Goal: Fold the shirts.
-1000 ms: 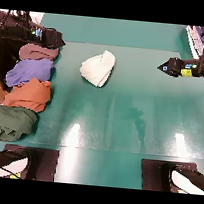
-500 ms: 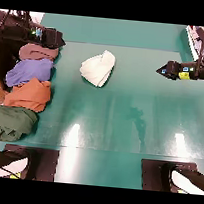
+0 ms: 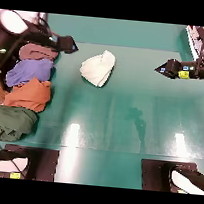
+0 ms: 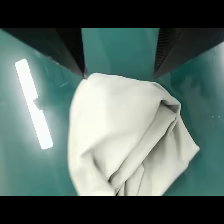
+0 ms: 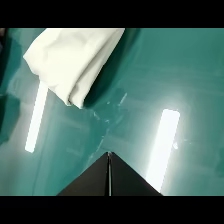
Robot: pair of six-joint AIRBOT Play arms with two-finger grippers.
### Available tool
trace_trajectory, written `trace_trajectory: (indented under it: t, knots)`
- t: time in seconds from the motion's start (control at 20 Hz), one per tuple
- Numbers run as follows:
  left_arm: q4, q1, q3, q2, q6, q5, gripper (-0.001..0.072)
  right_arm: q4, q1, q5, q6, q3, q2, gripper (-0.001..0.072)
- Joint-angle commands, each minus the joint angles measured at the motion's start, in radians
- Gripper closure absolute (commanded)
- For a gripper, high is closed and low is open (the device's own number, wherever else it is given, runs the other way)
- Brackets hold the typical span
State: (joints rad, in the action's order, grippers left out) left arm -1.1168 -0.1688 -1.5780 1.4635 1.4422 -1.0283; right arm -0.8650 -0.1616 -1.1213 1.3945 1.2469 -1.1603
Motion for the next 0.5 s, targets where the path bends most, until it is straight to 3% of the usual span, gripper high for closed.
trace_trajectory:
  t: [0.0, 0.1, 0.3, 0.4, 0.45]
  knots:
    - [0.019, 0.0, 0.0, 0.185, -0.003, 0.04, 0.0209, 0.008, -0.001, -0.006, 0.0, -0.001, 0.001, 0.0692]
    - [0.072, 0.0, 0.0, 0.263, -0.019, 0.074, 0.0208, 0.008, -0.001, -0.003, 0.0, -0.001, 0.001, 0.0692]
    - [0.205, 0.0, 0.0, 0.327, -0.166, 0.086, 0.021, 0.008, -0.001, -0.003, 0.0, -0.001, 0.001, 0.0692]
    - [0.206, 0.0, -0.002, 0.326, -0.168, 0.099, 0.0214, 0.008, -0.001, -0.003, 0.0, -0.001, 0.001, 0.0692]
    - [0.205, 0.0, -0.01, 0.326, -0.168, 0.092, 0.0449, 0.007, -0.001, -0.003, 0.0, 0.001, 0.001, 0.0692]
